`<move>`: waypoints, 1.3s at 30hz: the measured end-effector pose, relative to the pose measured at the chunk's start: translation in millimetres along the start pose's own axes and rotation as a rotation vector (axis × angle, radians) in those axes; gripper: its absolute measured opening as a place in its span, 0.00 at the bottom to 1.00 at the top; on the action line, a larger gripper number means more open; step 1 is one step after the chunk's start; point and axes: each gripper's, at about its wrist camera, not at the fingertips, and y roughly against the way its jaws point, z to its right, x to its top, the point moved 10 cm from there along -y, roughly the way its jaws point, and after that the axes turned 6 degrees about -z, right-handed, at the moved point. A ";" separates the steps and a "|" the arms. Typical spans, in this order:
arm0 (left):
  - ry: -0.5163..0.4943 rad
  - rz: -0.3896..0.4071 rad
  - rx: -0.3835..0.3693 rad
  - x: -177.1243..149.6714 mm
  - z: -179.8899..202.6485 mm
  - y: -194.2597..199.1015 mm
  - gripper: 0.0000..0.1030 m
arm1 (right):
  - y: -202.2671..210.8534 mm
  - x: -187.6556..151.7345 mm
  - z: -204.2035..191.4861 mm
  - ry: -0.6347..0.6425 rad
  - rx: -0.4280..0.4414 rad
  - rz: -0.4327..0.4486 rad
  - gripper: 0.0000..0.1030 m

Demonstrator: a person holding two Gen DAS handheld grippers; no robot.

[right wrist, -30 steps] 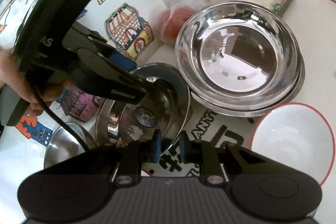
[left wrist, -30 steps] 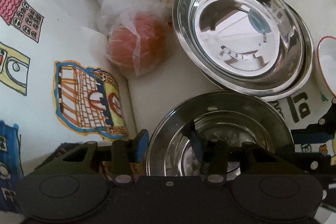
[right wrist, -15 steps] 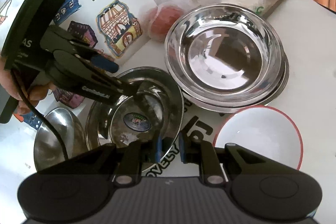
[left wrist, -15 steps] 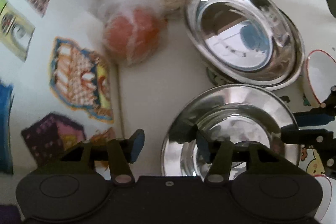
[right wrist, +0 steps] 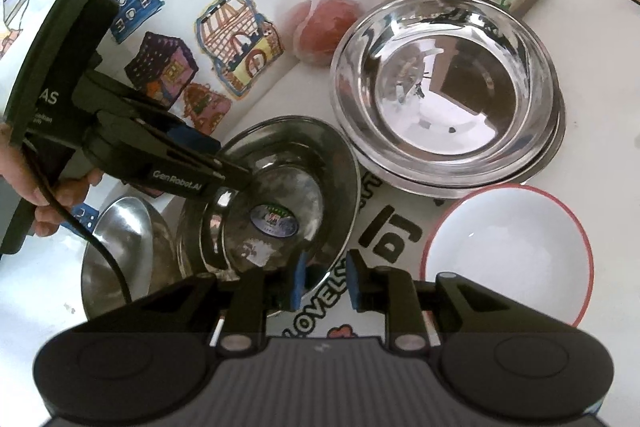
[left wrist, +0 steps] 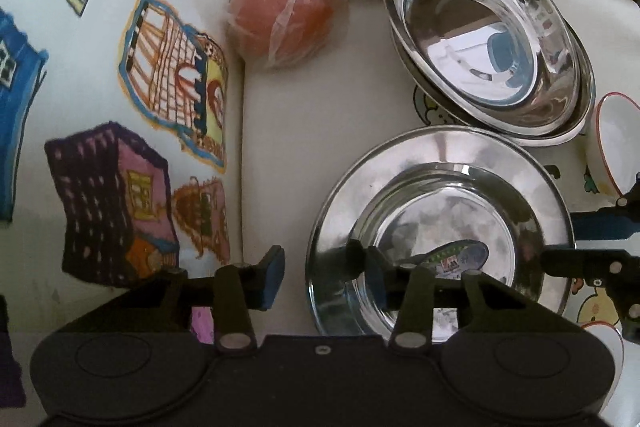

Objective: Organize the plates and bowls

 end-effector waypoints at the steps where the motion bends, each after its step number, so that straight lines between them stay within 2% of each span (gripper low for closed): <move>1: -0.001 0.000 0.002 -1.4 -0.1 -0.5 0.44 | -0.9 0.2 -1.1 -0.002 0.000 -0.001 0.23; 6: 0.014 0.005 -0.018 -6.7 1.7 -2.0 0.33 | -2.3 -0.6 -0.5 -0.022 0.017 -0.003 0.22; 13: 0.074 0.028 -0.035 -16.2 -4.1 -0.8 0.29 | -3.4 -1.2 2.6 -0.060 0.023 0.020 0.20; 19: 0.129 0.048 -0.032 -12.2 -14.9 5.7 0.29 | -1.3 0.5 -0.9 -0.066 0.017 0.038 0.16; 27: 0.212 0.111 -0.007 -22.2 -19.0 29.5 0.28 | -1.2 3.1 -4.9 -0.086 0.028 0.051 0.13; 32: 0.265 0.145 -0.023 -22.5 -23.5 39.5 0.29 | 4.3 4.2 -5.0 -0.098 0.033 0.075 0.12; 39: 0.284 0.200 -0.033 -20.2 -25.0 63.4 0.29 | 26.2 8.3 -6.4 -0.109 0.044 0.133 0.10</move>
